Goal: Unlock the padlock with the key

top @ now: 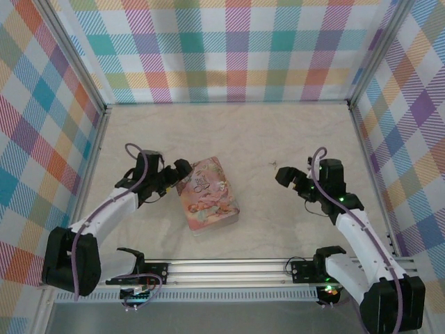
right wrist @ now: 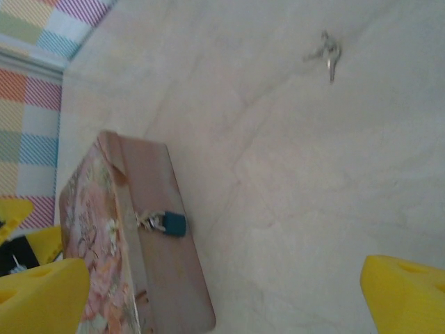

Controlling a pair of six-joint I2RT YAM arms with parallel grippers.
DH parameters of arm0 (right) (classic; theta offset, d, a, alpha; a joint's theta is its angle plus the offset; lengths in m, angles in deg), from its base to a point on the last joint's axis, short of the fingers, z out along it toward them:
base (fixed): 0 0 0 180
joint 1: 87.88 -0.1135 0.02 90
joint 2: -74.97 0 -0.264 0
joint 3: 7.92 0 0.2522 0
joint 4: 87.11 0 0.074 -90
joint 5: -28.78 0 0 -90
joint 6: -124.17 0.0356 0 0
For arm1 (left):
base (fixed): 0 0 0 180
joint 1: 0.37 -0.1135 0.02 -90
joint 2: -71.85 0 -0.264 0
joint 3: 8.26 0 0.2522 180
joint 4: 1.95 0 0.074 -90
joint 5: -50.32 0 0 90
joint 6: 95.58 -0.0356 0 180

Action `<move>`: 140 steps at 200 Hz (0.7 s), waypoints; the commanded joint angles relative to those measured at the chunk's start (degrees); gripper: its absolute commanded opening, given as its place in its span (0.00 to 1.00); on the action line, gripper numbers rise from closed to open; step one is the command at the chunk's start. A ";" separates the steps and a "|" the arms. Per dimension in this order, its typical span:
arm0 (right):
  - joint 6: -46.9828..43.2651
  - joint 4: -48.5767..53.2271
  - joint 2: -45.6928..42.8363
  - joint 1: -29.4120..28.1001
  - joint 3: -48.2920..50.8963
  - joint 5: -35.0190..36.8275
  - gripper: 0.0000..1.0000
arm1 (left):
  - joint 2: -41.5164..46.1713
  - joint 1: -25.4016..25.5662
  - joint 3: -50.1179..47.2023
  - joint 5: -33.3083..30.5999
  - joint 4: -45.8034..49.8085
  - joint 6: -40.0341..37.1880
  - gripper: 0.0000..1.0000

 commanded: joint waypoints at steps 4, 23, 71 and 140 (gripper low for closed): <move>1.71 1.71 -0.64 -2.83 1.15 -0.23 0.98 | -4.76 3.70 4.99 0.65 -3.40 1.11 1.00; 2.16 2.14 0.44 -5.67 1.31 0.98 0.96 | -9.59 5.95 8.81 0.57 -4.27 1.05 0.99; 5.80 0.08 3.30 -13.80 2.45 1.81 0.92 | -21.75 10.37 20.56 0.99 -5.05 0.75 0.98; 14.37 -10.07 7.50 -26.80 3.92 3.35 0.91 | -36.60 13.69 39.08 5.86 -2.20 -0.15 0.96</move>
